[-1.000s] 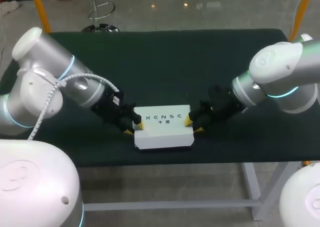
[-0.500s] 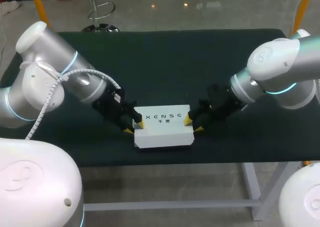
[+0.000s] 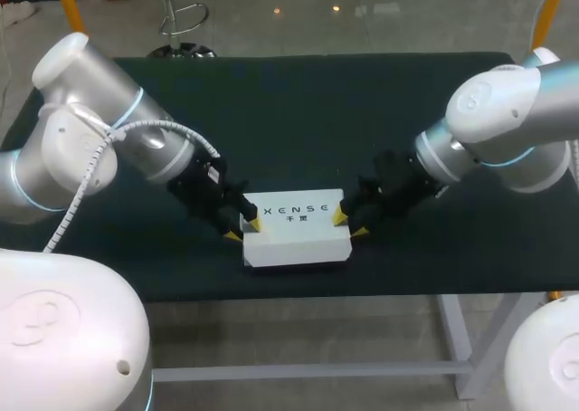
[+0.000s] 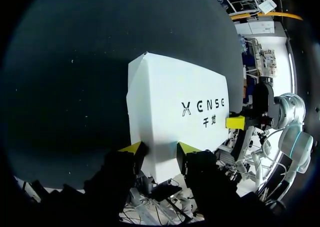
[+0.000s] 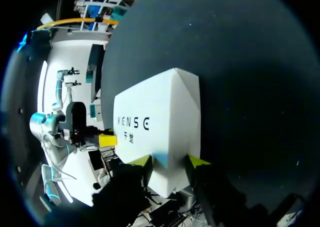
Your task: Assemble the packaging by folding the flat box into shape, placing the metal phone stand inside, and closing the box properly
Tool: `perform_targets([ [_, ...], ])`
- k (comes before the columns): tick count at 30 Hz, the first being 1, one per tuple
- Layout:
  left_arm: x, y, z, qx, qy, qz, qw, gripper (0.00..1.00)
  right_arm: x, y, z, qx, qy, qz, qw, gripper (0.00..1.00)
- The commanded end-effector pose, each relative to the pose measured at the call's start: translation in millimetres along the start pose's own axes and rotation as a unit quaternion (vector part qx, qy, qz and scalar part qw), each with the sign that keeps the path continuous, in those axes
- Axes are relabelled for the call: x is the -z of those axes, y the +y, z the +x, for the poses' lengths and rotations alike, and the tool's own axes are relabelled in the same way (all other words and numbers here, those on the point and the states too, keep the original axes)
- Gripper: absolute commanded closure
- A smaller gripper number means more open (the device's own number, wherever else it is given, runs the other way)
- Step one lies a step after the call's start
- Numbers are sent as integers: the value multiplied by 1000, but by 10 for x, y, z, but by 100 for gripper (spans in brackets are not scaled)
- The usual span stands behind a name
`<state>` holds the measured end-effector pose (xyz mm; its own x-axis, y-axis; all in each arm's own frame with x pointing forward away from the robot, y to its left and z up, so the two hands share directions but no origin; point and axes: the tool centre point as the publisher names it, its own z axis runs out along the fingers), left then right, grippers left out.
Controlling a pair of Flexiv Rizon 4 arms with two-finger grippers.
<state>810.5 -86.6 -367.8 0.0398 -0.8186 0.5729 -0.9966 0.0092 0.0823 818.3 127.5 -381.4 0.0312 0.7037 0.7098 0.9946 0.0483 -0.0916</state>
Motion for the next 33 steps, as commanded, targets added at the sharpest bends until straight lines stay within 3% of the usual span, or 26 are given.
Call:
perform_targets([
  [1, -13, -20, 60, 1, -3, -7, 1000, 54, -34, 26, 51, 0, 0, 4, 1000, 52],
  [33, 87, -47, 141, 9, -18, -34, 999, 52, 61, 60, 118, -4, -10, 18, 1000, 51],
])
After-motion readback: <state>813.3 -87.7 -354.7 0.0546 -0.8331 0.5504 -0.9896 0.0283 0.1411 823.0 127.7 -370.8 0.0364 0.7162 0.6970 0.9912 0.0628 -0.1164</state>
